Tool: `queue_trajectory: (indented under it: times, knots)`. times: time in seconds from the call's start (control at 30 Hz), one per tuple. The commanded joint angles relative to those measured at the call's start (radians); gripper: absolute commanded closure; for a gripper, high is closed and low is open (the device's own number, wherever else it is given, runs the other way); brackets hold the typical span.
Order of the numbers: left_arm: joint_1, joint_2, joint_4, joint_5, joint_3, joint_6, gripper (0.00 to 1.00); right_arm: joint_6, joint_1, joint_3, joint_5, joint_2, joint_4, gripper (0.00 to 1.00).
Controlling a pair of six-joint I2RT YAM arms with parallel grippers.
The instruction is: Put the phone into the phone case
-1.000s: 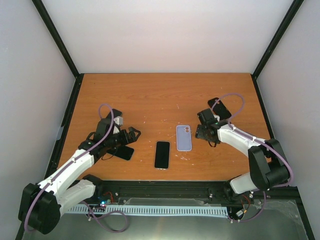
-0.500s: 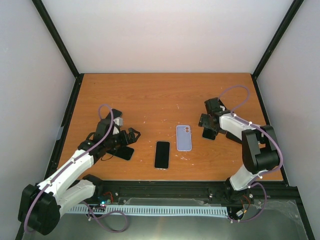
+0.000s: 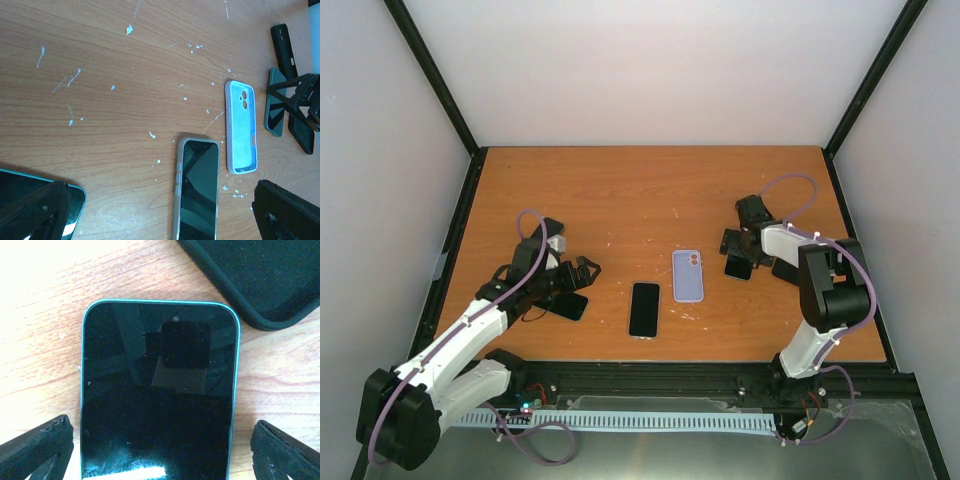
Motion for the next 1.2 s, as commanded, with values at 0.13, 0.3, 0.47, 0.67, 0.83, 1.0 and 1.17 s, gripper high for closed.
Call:
queue_trajectory:
  times: [0.13,0.3,0.47,0.67,0.83,1.0,1.17]
  knots:
    - [0.005,-0.015,0.005,0.001,0.021,0.016,0.01,-0.032,-0.006,0.001,-0.036,0.034,-0.009,0.12]
    - [0.005,-0.021,0.001,0.002,0.017,0.012,0.01,-0.032,-0.002,0.009,-0.017,0.041,-0.038,0.17]
    - [0.005,-0.029,0.006,0.006,0.013,0.002,0.01,-0.033,0.012,0.005,-0.018,0.044,-0.051,0.26]
    - [0.005,-0.034,0.014,0.015,0.004,-0.007,0.0,-0.029,0.055,0.007,0.011,0.037,-0.086,0.28]
    - [0.005,-0.035,0.014,0.017,0.005,-0.008,0.0,-0.009,0.09,0.008,0.038,0.043,-0.111,0.29]
    - [0.006,-0.036,0.017,0.02,-0.004,-0.013,0.01,-0.009,0.098,0.019,0.037,0.066,-0.114,0.21]
    - [0.005,-0.043,0.005,0.013,0.0,-0.01,0.01,-0.019,0.099,0.03,0.029,0.08,-0.111,0.17]
